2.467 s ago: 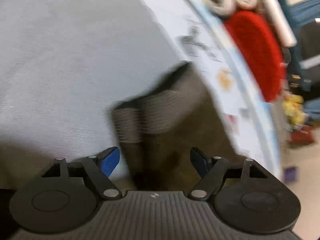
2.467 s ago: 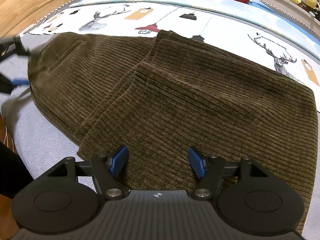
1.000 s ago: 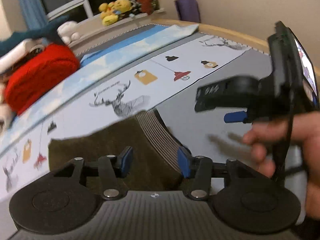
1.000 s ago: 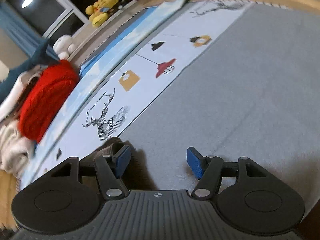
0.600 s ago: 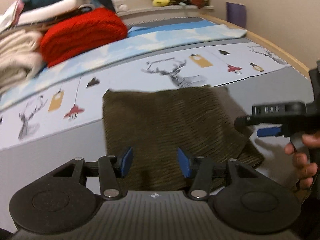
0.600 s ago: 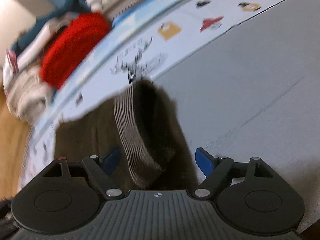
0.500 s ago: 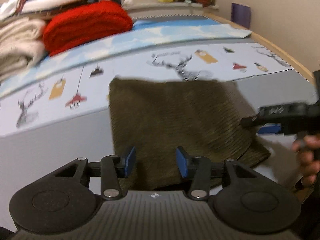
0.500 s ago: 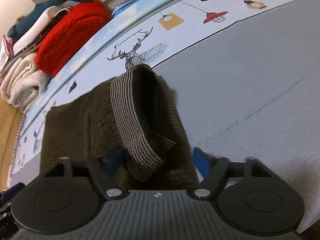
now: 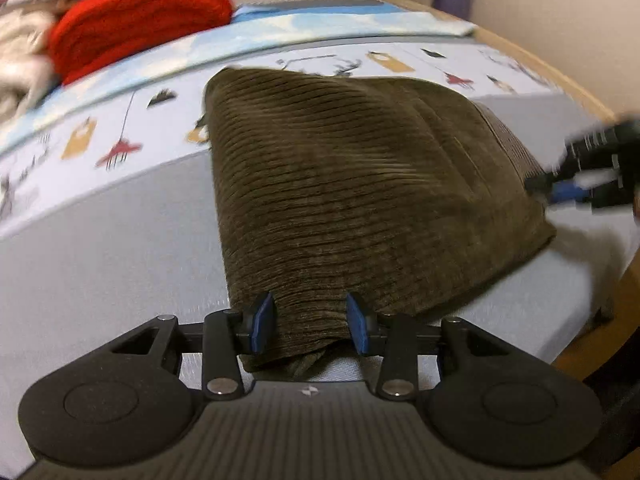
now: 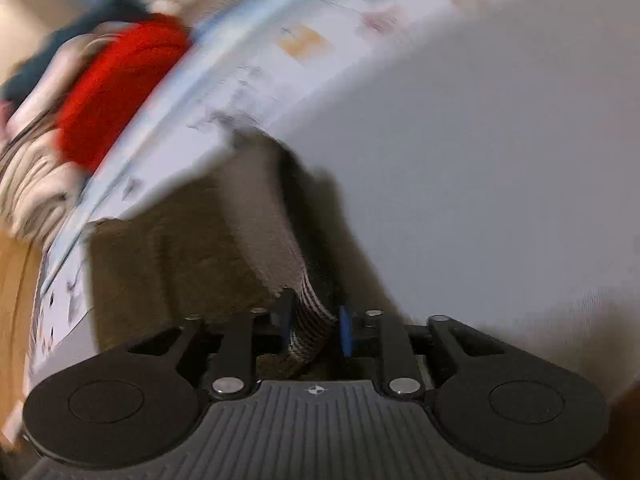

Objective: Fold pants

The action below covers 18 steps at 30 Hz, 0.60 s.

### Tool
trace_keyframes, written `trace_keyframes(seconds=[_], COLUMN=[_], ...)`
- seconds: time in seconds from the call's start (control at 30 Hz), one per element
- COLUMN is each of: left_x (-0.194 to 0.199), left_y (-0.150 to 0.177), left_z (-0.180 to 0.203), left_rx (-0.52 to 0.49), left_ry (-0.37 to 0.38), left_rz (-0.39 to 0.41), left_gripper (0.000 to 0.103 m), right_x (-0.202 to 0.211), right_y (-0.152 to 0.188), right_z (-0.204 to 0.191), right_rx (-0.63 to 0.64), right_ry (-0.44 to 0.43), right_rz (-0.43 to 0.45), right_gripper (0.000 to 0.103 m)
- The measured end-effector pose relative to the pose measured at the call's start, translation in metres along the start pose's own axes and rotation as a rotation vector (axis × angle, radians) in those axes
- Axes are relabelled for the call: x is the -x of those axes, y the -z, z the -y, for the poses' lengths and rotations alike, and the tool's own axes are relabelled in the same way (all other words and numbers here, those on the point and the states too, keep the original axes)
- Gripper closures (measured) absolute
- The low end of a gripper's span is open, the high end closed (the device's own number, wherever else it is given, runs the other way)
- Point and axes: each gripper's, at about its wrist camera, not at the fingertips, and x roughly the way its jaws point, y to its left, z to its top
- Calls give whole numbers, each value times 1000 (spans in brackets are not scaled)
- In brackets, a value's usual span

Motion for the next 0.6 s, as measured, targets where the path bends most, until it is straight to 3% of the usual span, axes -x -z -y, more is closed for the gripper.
trace_keyframes(seconds=[0.1,0.2,0.33,0.37,0.43,0.5,0.53,0.6], left_x=[3,9,21,22,20,15,11,1], left_y=[-5,-18,-46,-56,-76,-98,-108,-131], left_z=[-6,-19,-28,-31,-32,-31,-29,-26], left_rx=[3,32,57,73,92,95,94,102], left_ry=[10,29,17,17,11,1,-7,-33], left_rz=[-16,1,81,97,119,137,143,147], left_gripper=[53,52,52,52,53,58,61,76], right_x=[23,52,59,52,25,-21,-25,-22], right_y=[-2,3,-3,-6,-12,-7,-1,4], right_z=[-25,-47,-62,-65,-73,-77,-83,-103], right_rx=[172,344,394,417,459,535,615,742], right_ry=[13,57,-108,-132,-132,13,68,103], right_rz=[101,268,338,324,199,-17,1,36], right_gripper=[72,67,63,60,44,42,41,39])
